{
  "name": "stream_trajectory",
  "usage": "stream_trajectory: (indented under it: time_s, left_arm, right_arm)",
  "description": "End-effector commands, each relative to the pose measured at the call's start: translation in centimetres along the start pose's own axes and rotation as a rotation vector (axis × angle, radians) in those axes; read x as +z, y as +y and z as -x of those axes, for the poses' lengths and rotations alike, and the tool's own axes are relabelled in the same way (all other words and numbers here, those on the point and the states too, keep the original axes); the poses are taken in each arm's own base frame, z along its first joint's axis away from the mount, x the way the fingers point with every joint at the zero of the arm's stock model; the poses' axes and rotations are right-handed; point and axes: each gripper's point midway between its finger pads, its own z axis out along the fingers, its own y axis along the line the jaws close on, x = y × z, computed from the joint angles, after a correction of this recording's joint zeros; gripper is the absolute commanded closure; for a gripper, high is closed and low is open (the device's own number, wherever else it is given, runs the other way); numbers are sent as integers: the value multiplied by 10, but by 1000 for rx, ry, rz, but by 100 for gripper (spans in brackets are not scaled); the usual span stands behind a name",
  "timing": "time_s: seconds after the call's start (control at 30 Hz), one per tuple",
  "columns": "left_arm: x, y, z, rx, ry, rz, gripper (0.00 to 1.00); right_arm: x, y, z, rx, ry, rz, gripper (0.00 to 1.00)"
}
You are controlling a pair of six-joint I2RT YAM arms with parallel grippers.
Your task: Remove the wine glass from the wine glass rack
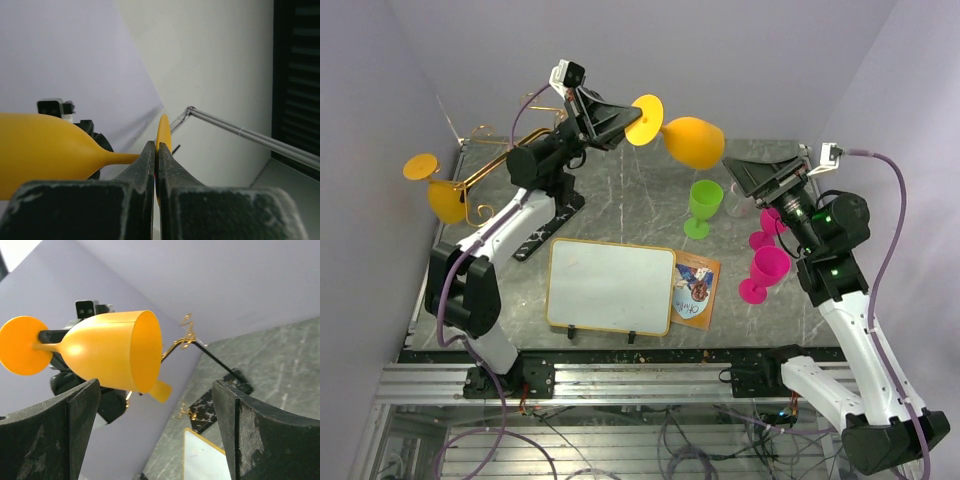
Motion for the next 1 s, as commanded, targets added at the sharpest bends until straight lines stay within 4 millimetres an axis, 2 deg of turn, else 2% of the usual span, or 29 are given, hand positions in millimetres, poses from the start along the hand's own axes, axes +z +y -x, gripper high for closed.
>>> stream_trajectory:
  time_s: [0.0, 0.1, 0.37, 0.57, 0.8, 0.87, 0.97]
  left_arm:
    - [5, -43, -34, 39, 55, -192, 93]
    - [4, -40, -42, -7, 69, -224, 93]
    - [5, -38, -49, -34, 80, -240, 93]
    - [3, -33, -52, -65, 76, -253, 93]
    - [10, -33, -61, -80, 99, -252, 93]
    - [11, -32, -62, -82, 99, -247, 90]
    - [11, -29, -61, -80, 82, -230, 80]
  right_arm:
    - [-6, 47, 2, 32, 15, 228, 9]
    - [-10, 59, 0, 48, 29, 293, 18]
    - [-33, 99, 1, 79, 58, 471, 39]
    - [-45, 116, 6, 101, 57, 533, 65]
    - [-57, 133, 10, 116, 61, 593, 92]
    - [-62, 138, 12, 114, 57, 603, 99]
    - [-66, 142, 14, 113, 53, 598, 100]
